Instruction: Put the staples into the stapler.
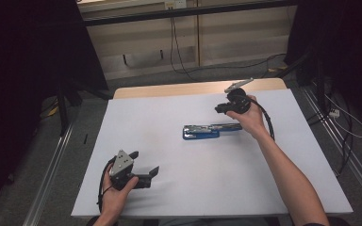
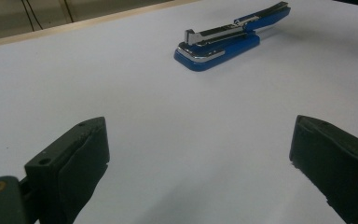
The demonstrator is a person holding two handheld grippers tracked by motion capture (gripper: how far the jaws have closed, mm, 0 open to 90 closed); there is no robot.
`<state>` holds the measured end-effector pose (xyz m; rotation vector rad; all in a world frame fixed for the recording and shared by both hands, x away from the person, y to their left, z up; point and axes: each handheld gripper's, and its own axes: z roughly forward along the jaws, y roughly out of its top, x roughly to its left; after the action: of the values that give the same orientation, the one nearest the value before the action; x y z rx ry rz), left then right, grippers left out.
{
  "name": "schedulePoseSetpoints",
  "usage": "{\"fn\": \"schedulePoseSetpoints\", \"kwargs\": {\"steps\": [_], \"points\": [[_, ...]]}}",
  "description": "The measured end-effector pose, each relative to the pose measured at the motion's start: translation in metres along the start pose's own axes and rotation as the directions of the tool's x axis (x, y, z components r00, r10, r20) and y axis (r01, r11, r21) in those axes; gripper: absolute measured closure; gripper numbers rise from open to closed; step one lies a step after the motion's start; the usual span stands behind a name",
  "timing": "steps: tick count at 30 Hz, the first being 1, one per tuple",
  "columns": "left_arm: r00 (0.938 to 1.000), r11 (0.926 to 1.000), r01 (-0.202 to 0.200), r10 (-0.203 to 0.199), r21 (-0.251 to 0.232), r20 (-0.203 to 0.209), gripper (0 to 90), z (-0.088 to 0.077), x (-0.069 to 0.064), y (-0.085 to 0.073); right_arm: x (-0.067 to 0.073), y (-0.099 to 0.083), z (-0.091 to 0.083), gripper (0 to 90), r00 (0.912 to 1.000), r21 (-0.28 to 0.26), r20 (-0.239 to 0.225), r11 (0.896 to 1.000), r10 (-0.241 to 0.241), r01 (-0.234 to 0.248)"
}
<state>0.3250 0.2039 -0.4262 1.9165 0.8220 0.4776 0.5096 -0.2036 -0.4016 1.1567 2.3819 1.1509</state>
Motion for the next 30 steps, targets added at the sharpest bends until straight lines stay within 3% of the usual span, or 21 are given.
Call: {"fn": "schedulePoseSetpoints", "kwargs": {"steps": [12,30], "points": [[1.0000,1.0000,0.007,-0.007,-0.002,0.003,4.9,0.000,0.001,0.000,0.018,0.003,0.002,79.2,0.9957,-0.009,-0.070,0.998,-0.061,0.060],[0.9999,0.9999,0.014,-0.014,0.005,0.002,4.9,0.001,0.003,-0.001,0.036,0.009,0.008,79.2,0.9836,-0.041,-0.148,0.994,-0.102,0.097]]}}
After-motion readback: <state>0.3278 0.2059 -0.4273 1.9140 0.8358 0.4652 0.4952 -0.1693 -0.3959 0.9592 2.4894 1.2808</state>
